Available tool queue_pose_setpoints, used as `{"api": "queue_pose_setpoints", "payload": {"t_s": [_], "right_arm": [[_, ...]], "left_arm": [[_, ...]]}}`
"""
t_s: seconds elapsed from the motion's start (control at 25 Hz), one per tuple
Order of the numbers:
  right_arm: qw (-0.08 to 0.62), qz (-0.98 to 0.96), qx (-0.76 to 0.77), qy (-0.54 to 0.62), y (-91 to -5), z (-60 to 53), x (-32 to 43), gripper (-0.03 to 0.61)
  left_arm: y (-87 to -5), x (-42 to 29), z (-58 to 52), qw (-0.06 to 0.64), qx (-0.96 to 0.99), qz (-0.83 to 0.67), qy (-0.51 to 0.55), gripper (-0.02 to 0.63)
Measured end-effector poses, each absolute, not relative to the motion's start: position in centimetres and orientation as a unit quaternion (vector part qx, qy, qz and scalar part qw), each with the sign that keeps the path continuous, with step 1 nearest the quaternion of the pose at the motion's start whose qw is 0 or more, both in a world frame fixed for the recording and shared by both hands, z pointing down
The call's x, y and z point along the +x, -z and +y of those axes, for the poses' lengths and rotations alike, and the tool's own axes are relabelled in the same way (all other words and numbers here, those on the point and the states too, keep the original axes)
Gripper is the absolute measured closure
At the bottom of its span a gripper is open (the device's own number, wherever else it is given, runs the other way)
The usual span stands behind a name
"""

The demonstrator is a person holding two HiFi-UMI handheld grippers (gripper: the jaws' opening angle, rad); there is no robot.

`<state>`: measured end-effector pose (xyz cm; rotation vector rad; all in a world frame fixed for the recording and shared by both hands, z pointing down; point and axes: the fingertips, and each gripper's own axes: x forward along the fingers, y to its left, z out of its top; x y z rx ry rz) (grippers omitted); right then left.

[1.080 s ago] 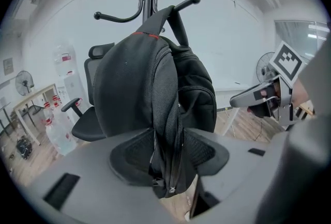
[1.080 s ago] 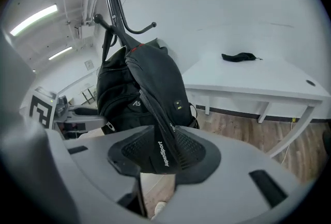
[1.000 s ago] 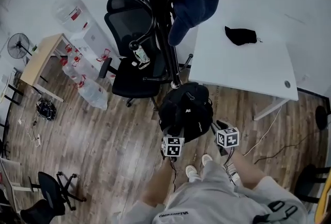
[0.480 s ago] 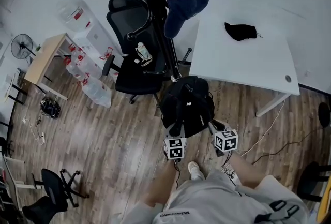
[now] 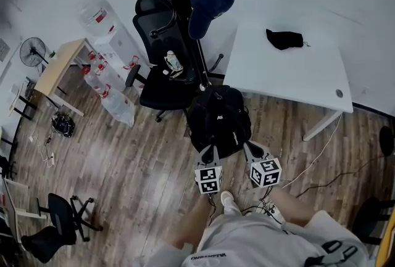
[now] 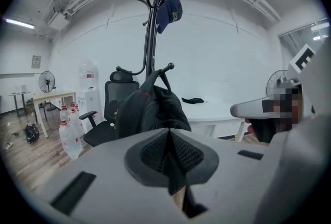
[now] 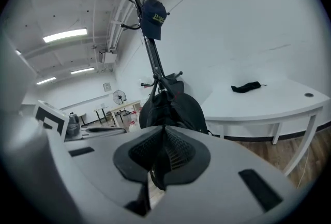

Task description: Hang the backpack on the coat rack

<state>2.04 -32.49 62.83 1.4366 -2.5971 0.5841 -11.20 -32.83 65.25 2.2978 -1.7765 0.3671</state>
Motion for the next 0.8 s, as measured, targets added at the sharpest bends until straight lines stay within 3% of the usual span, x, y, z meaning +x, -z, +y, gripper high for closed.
{"api": "queue_pose_setpoints", "payload": {"t_s": [0.8], "right_arm": [[0.029,-0.884,0.438,-0.162,-57.5,-16.7,8.5,0.552]], "left_arm": [[-58.3,-4.0,-17.9,0.07,0.767,-0.633,-0.075,0.604]]}}
